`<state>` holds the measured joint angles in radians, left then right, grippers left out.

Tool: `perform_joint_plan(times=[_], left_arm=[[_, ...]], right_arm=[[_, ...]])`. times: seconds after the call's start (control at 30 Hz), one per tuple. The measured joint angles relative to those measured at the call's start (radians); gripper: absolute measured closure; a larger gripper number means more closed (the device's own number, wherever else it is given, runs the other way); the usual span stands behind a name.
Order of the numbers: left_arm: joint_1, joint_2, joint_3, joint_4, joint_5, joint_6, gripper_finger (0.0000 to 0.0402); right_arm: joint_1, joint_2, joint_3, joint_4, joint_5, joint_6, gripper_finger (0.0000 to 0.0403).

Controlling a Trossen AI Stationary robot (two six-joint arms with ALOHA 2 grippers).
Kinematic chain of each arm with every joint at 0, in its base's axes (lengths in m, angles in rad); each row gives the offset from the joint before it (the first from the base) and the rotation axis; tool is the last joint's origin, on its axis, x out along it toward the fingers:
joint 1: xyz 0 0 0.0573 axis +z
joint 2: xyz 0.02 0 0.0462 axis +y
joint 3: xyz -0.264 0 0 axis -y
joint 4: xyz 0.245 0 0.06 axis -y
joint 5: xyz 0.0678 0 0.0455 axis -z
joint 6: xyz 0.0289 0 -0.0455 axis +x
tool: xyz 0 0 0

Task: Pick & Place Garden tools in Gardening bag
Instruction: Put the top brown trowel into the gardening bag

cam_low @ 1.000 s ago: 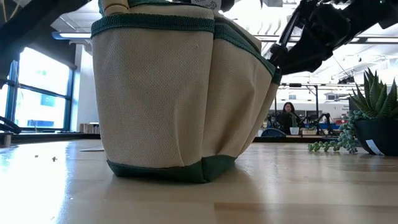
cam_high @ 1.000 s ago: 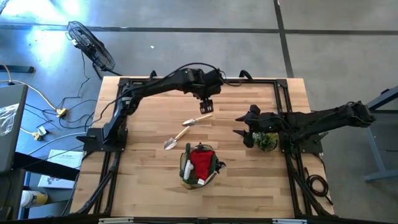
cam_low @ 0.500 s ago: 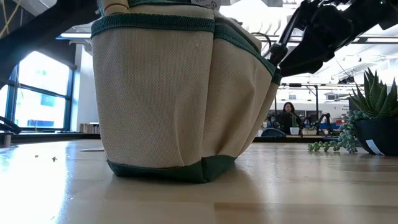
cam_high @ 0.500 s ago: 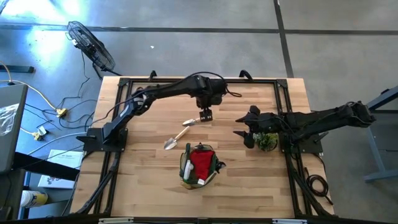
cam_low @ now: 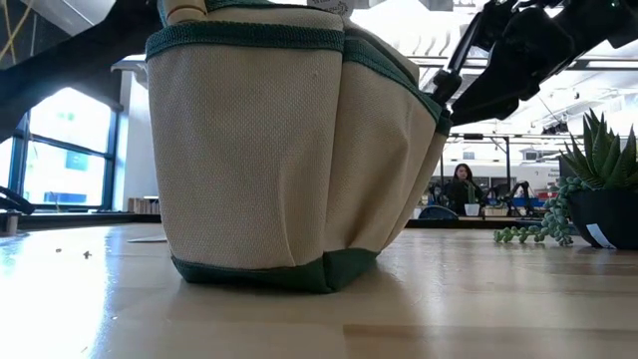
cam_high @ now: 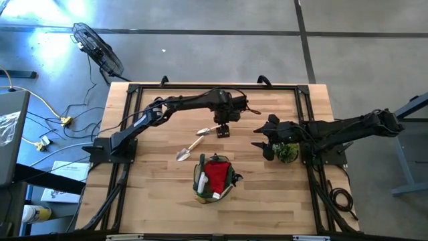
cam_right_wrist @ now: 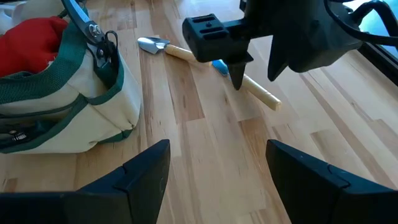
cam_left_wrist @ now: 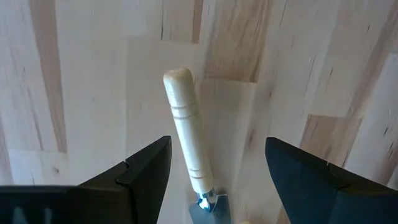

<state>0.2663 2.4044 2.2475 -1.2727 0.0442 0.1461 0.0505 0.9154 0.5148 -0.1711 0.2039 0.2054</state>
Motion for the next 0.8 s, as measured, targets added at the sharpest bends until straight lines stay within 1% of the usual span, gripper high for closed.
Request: perform_joint_plan(times=[0.13, 0.23, 0.37, 0.5, 0.63, 0.8], left_arm=[[-0.001, 0.002, 0.0, 0.005, -0.006, 0.001, 0.0151], [0.0, 0.002, -0.017, 0.054, -0.006, 0.0, 0.0151], [0.002, 0.005, -0.021, 0.052, 0.028, -0.04, 0.0151], [0.001, 0.005, -0.059, 0.078, -0.002, -0.042, 0.0151], [0.002, 0.003, -0.094, 0.088, -0.003, -0.045, 0.0151], [0.002, 0.004, -0.135, 0.146, -0.009, -0.046, 0.0151]], right_arm=[[0.0, 0.0, 0.0, -0.007, -0.001, 0.0, 0.0147], [0.0, 0.0, 0.0, -0.008, -0.002, 0.002, 0.0147], [0.0, 0.0, 0.0, -0.011, -0.005, 0.006, 0.0147], [0.002, 0.0, -0.001, -0.023, -0.005, 0.013, 0.0147], [0.015, 0.0, -0.001, -0.029, -0.005, 0.019, 0.0147], [0.031, 0.0, -0.001, -0.029, -0.003, 0.018, 0.0147]])
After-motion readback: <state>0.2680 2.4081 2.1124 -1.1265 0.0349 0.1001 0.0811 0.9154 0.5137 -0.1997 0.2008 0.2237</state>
